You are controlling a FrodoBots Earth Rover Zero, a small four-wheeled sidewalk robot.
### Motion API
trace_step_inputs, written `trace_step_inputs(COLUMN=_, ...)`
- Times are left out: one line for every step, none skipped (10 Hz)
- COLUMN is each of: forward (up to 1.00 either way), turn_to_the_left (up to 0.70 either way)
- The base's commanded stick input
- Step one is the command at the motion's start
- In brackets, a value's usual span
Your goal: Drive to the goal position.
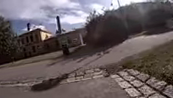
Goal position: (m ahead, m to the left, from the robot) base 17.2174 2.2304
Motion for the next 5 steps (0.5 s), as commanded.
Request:
trace_step_inputs(forward=0.70, turn_to_the_left=0.00)
trace_step_inputs(forward=0.70, turn_to_the_left=0.00)
trace_step_inputs(forward=0.70, turn_to_the_left=0.00)
trace_step_inputs(forward=0.70, turn_to_the_left=0.00)
trace_step_inputs(forward=0.70, turn_to_the_left=0.00)
